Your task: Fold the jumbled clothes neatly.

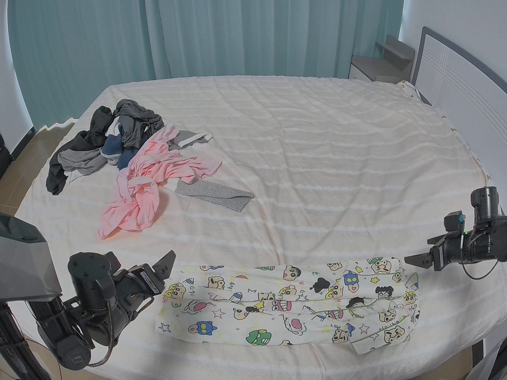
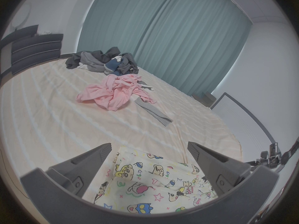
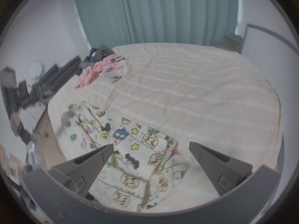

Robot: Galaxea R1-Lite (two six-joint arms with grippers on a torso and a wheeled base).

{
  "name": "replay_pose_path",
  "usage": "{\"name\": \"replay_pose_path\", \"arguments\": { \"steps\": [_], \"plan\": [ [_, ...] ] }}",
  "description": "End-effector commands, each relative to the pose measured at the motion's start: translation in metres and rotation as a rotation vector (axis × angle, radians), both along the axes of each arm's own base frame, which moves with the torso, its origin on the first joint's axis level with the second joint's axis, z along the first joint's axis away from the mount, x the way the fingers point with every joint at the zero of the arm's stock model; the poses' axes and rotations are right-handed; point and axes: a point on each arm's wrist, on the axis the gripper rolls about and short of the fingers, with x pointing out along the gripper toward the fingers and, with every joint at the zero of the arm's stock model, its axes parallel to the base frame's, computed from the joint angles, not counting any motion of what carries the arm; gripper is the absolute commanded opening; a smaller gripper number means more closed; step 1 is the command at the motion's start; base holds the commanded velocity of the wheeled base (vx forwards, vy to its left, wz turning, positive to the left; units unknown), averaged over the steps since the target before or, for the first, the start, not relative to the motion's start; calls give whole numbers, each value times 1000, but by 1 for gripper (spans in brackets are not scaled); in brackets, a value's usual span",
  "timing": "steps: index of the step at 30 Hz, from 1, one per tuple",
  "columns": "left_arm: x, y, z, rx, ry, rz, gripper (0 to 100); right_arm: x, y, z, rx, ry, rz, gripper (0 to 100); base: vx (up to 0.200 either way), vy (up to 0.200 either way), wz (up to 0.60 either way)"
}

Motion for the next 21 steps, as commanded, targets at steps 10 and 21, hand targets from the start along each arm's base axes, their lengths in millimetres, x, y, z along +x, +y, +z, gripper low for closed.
{"name": "replay_pose_path", "arguments": {
  "steps": [10, 21],
  "plan": [
    [18, -12, -28, 75, 58, -17, 100, -53, -6, -21, 145, 166, -177, 100, -80, 0, 0],
    [19, -10, -40, 95, 106, -8, 100, -65, -8, -55, 148, 256, -193, 100, -36, 0, 0]
  ]
}}
